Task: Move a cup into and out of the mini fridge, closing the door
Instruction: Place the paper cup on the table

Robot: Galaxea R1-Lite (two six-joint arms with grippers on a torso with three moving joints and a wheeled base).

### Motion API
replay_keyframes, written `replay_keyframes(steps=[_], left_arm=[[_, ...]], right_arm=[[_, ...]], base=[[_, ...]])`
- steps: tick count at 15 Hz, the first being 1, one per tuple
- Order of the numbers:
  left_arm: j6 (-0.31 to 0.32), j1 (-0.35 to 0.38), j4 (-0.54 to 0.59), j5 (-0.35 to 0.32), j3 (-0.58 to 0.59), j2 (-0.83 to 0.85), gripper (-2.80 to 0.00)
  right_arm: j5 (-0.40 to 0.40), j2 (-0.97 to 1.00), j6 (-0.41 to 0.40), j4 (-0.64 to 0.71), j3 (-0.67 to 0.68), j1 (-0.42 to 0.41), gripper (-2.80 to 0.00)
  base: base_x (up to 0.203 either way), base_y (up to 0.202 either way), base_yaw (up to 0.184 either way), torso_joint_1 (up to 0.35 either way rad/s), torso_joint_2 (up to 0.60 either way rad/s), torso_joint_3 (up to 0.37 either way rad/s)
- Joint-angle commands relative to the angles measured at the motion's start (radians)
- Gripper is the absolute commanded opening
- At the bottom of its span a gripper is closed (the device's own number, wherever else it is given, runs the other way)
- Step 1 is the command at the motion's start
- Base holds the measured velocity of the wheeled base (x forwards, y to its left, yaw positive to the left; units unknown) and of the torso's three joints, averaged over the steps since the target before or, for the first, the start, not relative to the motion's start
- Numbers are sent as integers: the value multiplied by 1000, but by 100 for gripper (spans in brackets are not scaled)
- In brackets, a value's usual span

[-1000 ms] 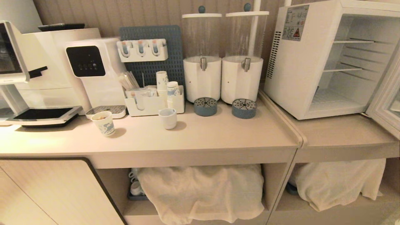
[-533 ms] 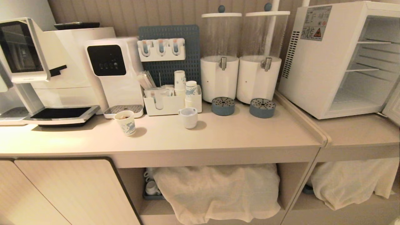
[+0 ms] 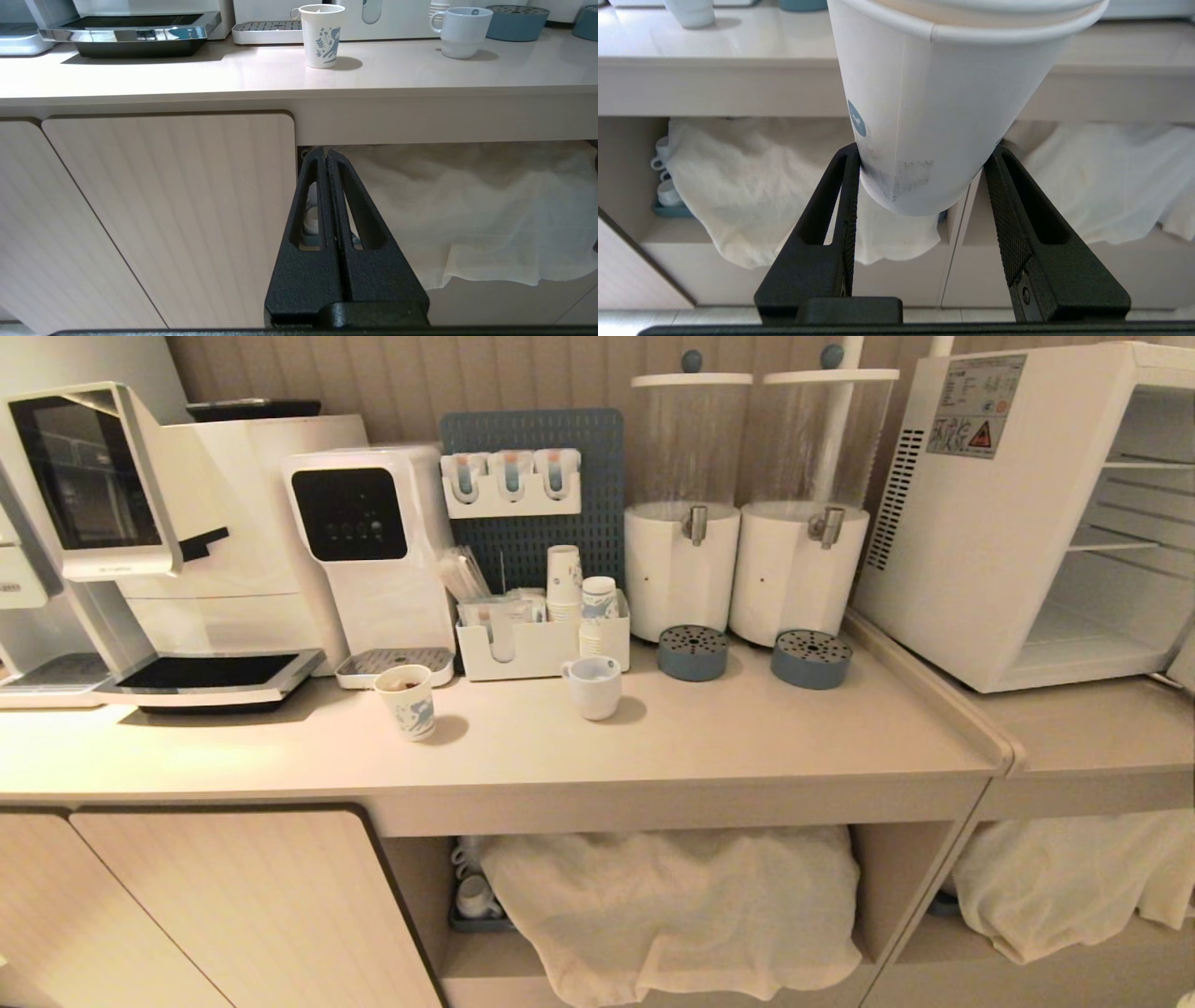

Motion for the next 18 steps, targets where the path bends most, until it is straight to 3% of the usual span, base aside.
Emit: replay_keyframes(steps=[1, 14, 18], left_arm=[[0, 1, -1, 0, 20, 0, -280], [0, 1, -1, 0, 20, 0, -280], [0, 1, -1, 0, 20, 0, -280]], right_arm=[[-1, 1, -1, 9, -6, 0, -280], [2, 0, -1, 13, -19, 1, -280], [9, 94, 2, 66, -252, 1, -280]], base=[[0, 0, 0, 0, 0, 0], [0, 0, 0, 0, 0, 0], [0, 0, 0, 0, 0, 0]])
